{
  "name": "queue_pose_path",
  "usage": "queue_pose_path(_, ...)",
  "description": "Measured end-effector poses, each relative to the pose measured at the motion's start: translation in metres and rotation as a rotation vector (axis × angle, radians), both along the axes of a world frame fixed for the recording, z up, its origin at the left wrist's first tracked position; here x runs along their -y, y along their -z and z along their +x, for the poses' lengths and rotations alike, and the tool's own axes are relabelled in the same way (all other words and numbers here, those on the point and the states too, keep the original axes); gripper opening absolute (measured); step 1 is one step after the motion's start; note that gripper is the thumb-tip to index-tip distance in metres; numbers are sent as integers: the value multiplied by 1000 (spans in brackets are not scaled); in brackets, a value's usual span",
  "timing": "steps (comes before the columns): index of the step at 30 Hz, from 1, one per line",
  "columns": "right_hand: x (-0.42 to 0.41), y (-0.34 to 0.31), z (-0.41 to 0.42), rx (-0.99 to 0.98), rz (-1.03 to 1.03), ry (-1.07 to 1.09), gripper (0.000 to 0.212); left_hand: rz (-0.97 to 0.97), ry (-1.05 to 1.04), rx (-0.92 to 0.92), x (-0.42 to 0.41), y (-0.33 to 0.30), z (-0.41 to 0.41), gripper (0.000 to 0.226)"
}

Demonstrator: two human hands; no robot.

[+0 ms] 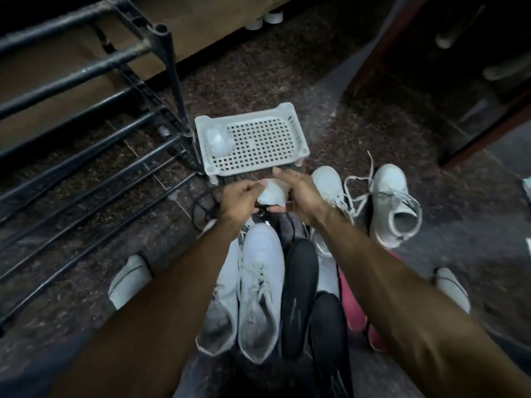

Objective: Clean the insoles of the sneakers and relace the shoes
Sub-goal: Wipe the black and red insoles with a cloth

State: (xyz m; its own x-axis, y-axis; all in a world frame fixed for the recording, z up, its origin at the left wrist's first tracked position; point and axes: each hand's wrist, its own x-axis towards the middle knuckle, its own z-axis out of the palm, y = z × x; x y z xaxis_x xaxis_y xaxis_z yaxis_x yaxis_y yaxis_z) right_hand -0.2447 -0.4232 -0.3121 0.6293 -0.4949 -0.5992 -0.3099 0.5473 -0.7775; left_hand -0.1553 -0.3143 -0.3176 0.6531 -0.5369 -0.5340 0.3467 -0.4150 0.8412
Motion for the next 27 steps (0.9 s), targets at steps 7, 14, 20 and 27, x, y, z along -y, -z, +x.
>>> queue_pose_path(7,-24,6,-101,-112,-51,-35,8,76,252,-35,-24,-2,-78,22)
queue_pose_path(14,-24,32,-211,-428,-277,48,30,355,342,58,-55,36,-161,25)
queue_pose_path(20,-49,73,-273,-616,-233,25,27,763,473,94,-92,56,-235,33)
queue_pose_path(27,-71,104,-285,-618,-173,-34,26,687,-158,-583,-115,134,-274,53)
